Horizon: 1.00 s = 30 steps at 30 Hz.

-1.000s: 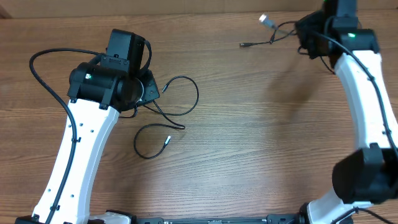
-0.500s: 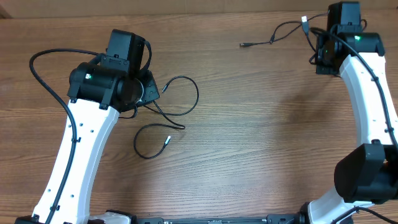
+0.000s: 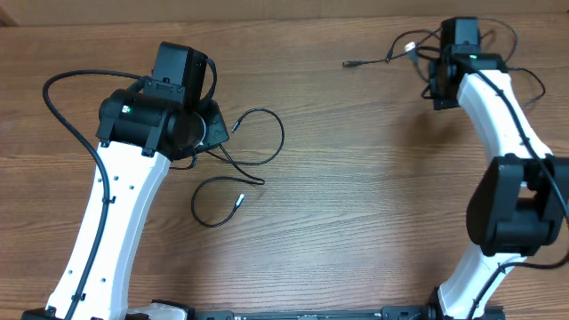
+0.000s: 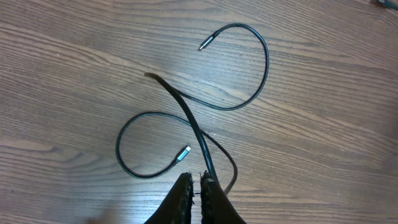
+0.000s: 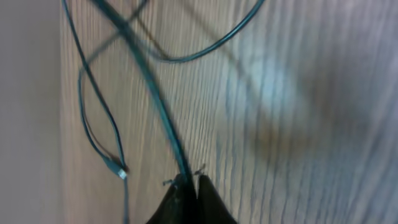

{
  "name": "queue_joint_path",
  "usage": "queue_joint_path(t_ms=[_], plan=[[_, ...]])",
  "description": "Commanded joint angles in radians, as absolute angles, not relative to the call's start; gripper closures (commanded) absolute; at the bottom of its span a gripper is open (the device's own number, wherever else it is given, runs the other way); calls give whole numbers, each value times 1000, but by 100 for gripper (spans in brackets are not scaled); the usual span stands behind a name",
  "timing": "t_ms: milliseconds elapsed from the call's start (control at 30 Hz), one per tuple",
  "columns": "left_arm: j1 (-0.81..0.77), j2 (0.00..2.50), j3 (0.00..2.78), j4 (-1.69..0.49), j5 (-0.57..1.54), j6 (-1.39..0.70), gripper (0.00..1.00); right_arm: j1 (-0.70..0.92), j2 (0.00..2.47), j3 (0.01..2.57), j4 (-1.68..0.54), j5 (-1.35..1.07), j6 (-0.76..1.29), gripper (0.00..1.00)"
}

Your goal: Untangle cables

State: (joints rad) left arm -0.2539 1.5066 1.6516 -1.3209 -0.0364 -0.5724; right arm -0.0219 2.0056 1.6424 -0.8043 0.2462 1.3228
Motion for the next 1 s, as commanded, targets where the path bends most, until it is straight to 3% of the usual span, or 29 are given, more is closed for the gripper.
queue_joint_path(t_ms=[0,100,400,533,633,800,867,967], plan=[[-258,1511,1658,-1324,-25,-564,91,-1,2020,1639,-789,212,1247,83],[-258,1511,1658,-1325,-25,-564,91,1,2020,1639,-788,212,1240,50],[-258,1511,1658,-1327,-26,-564,91,-2,2017,1662,-761,196,989,48],[-258,1511,1658,-1327,-26,-564,90,-2,2000,1693,-762,66,849,35],[-258,1511,1658,-1327,-26,-564,89,-2,1977,1707,-755,-156,666,21],[-257,1511,1658,-1312,-26,-564,86,8,1955,1710,-759,-744,332,4],[-252,1511,1658,-1312,-26,-577,81,33,1955,1710,-825,-951,223,0],[-231,1511,1658,-1312,-26,-603,75,87,1955,1710,-949,-1034,32,0]])
